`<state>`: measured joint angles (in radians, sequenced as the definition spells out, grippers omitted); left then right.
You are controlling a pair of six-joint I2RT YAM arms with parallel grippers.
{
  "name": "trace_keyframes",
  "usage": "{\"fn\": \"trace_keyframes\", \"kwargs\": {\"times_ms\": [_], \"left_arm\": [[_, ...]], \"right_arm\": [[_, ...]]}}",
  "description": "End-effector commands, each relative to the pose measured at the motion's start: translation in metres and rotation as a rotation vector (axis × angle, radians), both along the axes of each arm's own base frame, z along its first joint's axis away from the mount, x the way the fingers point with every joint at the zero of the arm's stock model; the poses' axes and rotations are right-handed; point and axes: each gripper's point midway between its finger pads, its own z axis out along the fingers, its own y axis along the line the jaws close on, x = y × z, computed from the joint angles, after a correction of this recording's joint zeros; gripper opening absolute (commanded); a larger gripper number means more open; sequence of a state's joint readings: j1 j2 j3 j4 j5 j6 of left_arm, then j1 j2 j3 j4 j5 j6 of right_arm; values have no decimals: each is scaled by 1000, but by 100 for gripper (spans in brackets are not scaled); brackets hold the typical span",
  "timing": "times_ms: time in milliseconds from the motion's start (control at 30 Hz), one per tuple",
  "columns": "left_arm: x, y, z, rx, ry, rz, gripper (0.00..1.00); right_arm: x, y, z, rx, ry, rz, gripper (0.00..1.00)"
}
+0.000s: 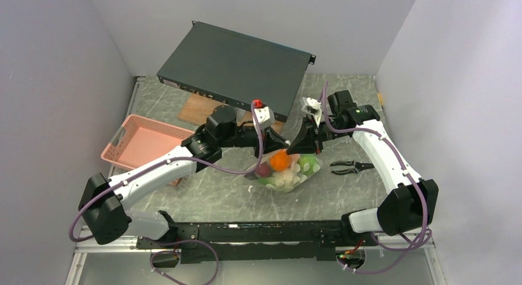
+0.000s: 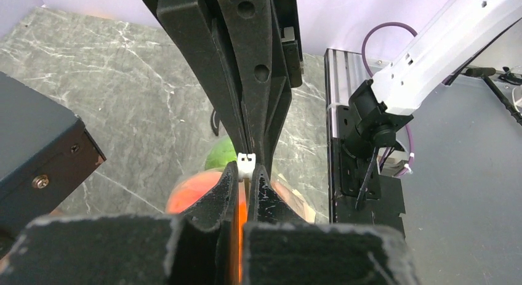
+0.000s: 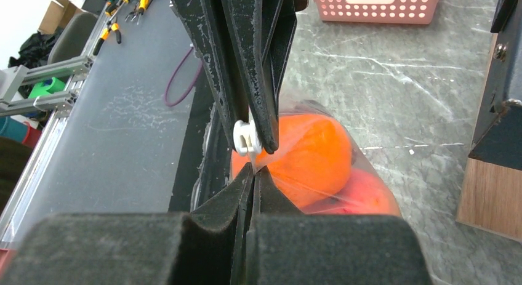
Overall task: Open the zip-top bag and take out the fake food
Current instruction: Unzip the zipper food storage bag at the center of the board.
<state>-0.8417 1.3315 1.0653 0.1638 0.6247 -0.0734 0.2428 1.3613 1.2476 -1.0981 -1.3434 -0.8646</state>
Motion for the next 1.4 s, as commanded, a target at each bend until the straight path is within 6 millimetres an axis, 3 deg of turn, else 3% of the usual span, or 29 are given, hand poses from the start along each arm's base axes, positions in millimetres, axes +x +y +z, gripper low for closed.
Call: {"fn": "trace_keyframes", "kwargs": {"times_ms": [0,733,967,1133,1367], "left_arm": [[-6,14,24,-65,-44,-14,0],[-19,22,8,-1,99,-52,0],[-13,21,7,10,128,-23,0],[-9,19,18,6,105,-12,0],[-10,17,25,11,93,-36,0]], "right_arm": [[-3,0,15,52,-48,13,0],[16,-1,15,16,-52,-40,0],[6,2,18,55,-45,4,0],[-7,7,14,60,-47,52,23],[-10,12,16,66,-68,87,59]]}}
